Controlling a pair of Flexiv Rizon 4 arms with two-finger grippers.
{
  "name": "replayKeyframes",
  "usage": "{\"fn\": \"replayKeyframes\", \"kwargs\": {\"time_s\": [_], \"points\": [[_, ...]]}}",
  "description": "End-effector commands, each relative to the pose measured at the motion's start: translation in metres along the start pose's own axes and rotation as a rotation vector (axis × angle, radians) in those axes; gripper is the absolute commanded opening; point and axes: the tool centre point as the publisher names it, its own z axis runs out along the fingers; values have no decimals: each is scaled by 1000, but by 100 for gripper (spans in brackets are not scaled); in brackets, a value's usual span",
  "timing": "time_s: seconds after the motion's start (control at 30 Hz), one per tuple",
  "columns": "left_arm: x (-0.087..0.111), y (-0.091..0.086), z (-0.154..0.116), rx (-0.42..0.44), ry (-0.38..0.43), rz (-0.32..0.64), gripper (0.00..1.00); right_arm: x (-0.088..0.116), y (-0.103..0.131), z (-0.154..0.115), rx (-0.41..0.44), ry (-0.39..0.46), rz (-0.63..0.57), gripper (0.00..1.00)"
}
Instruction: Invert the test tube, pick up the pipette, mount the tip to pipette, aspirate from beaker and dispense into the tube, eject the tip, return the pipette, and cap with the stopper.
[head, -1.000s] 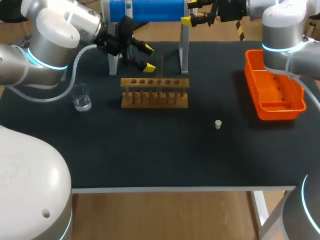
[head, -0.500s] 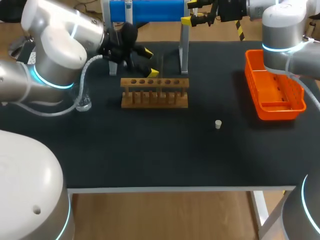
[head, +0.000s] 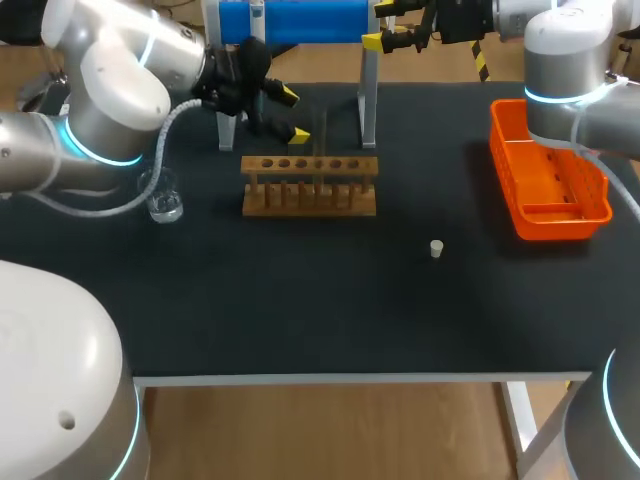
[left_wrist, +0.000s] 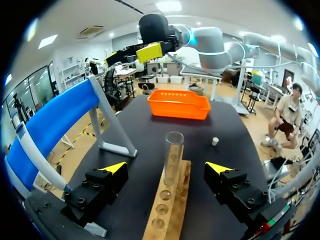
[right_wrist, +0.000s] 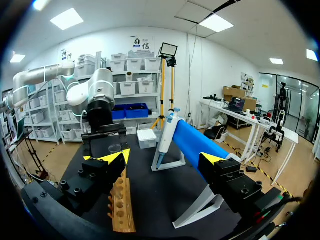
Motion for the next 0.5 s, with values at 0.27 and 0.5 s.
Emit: {"fn": "replayKeyframes", "kwargs": {"time_s": [0.27, 0.5], "points": [[-5, -3, 15, 19, -23, -10, 100, -1, 0, -1, 2, 4, 0, 100], [4, -2, 36, 29, -1, -28, 100, -1, 0, -1, 2, 4, 0, 100]]}}
